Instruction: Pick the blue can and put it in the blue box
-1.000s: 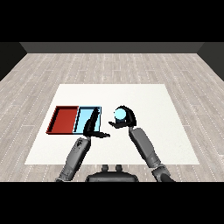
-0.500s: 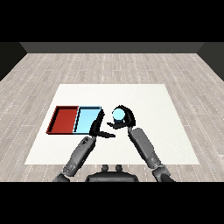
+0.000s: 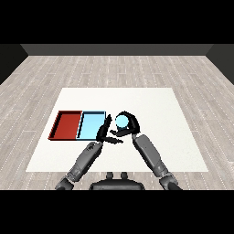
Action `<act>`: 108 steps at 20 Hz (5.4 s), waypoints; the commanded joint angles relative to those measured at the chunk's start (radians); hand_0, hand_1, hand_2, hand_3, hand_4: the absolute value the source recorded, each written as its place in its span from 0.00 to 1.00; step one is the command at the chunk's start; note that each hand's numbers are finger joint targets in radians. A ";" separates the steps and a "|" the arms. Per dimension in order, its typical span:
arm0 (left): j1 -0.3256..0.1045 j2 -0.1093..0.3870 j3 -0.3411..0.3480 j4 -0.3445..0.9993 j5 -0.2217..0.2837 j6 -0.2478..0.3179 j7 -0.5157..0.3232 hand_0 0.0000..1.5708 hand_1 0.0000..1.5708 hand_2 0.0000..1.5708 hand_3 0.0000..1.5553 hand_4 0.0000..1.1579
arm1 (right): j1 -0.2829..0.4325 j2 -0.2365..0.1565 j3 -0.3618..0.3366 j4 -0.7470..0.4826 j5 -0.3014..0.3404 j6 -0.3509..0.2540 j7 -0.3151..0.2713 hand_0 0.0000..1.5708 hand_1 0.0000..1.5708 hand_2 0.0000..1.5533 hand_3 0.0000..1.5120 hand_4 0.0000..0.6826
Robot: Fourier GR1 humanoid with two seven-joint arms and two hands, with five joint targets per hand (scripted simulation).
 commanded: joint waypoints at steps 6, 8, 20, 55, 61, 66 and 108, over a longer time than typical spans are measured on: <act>-0.079 0.000 -0.053 0.106 0.081 0.008 -0.057 0.00 0.00 0.00 0.00 0.00 | 0.043 0.004 0.097 -0.078 0.031 -0.065 0.017 0.90 0.90 0.92 0.92 0.95; -0.046 0.000 -0.095 0.006 0.061 0.084 -0.005 0.00 0.00 0.00 0.00 0.00 | 0.023 0.004 0.109 0.039 -0.005 -0.067 -0.069 0.90 0.90 0.92 0.92 0.95; -0.083 0.026 -0.163 0.079 -0.052 0.207 -0.022 0.17 0.17 0.33 0.00 0.49 | -0.062 0.004 0.188 0.029 -0.033 -0.100 0.015 0.81 0.81 0.91 0.92 0.90; -0.090 0.001 -0.092 0.129 0.076 0.219 -0.055 1.00 1.00 0.97 0.93 0.95 | -0.062 0.004 0.224 0.026 -0.178 -0.121 -0.010 0.00 0.00 0.00 0.00 0.00; -0.086 0.000 -0.111 0.079 0.067 0.255 -0.026 1.00 1.00 0.99 0.95 0.98 | -0.083 0.004 0.260 0.059 -0.217 -0.153 -0.067 0.00 0.00 0.00 0.00 0.00; -0.060 0.026 -0.030 0.123 -0.002 0.181 -0.061 1.00 1.00 1.00 0.97 0.98 | 0.009 0.004 0.187 -0.048 -0.169 -0.103 0.009 0.00 0.00 0.00 0.00 0.00; -0.384 0.244 0.284 0.894 -0.176 0.179 0.195 1.00 1.00 0.98 0.91 0.83 | 0.364 -0.145 -0.216 -0.384 -0.226 0.025 0.014 0.00 0.00 0.00 0.00 0.00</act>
